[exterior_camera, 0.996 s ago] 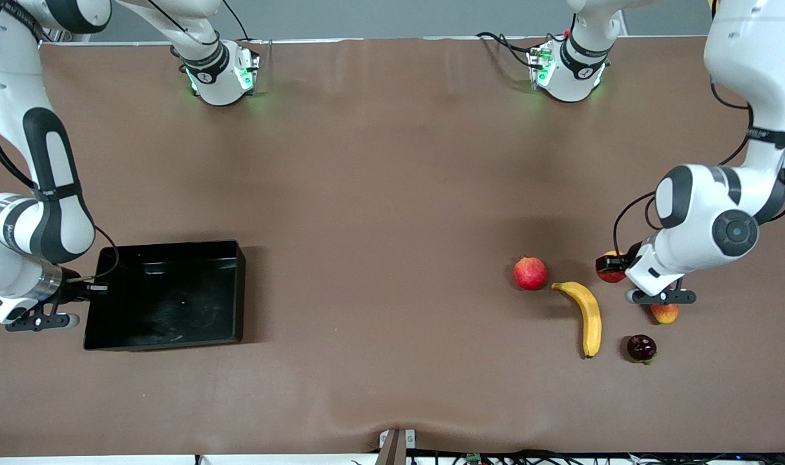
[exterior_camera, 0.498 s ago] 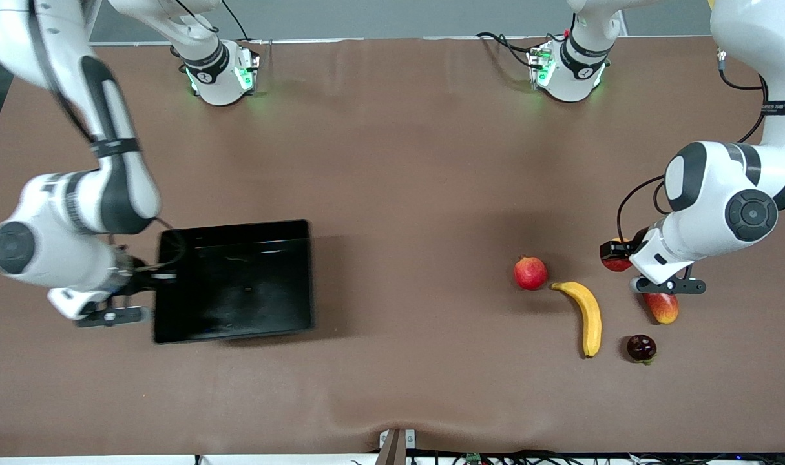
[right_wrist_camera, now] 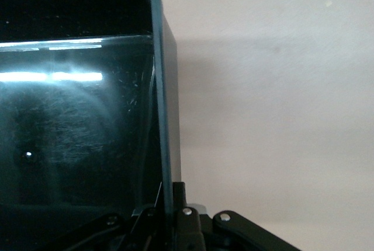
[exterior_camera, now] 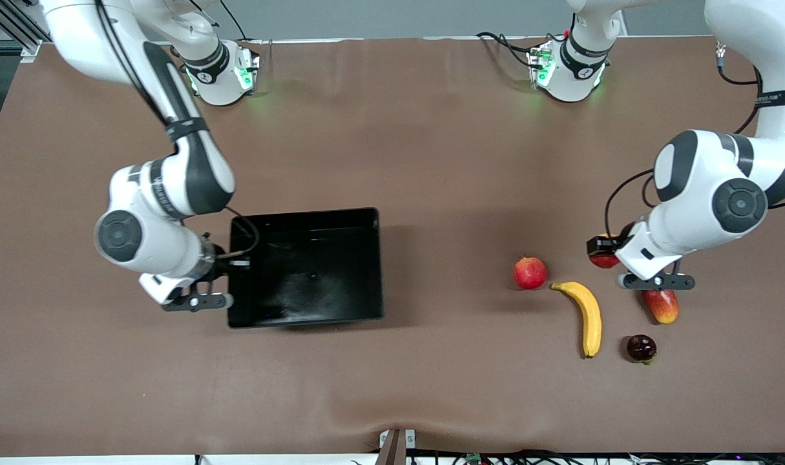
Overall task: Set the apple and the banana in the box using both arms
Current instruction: 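Carry the apple into the box with the left gripper while the right gripper withdraws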
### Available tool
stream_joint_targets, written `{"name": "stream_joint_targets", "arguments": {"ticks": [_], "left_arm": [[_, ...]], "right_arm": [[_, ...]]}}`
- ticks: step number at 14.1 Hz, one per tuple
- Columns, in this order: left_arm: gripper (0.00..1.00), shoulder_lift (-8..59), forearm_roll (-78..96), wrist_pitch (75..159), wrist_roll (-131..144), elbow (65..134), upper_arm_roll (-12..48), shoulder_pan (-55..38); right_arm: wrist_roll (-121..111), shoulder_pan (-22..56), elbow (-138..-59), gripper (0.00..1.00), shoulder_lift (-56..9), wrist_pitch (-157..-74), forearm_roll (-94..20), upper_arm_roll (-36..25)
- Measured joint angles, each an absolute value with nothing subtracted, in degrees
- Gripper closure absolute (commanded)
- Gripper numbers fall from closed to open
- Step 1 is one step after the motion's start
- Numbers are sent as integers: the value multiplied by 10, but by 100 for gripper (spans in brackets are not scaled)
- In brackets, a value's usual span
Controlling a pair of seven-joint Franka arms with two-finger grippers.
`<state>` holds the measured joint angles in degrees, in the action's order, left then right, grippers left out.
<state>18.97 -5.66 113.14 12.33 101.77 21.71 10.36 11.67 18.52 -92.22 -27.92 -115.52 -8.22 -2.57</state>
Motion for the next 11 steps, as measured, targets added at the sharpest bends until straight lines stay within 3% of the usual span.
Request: {"name": "stream_joint_targets", "arguments": {"ticks": [4, 11], "left_arm": [[100, 189, -57, 1118, 222, 1001, 274, 96], [100, 203, -57, 1118, 368, 979, 282, 19]], "right_arm": [[225, 263, -922, 100, -288, -1177, -87, -25], [337, 360, -928, 100, -349, -1299, -89, -25]]}}
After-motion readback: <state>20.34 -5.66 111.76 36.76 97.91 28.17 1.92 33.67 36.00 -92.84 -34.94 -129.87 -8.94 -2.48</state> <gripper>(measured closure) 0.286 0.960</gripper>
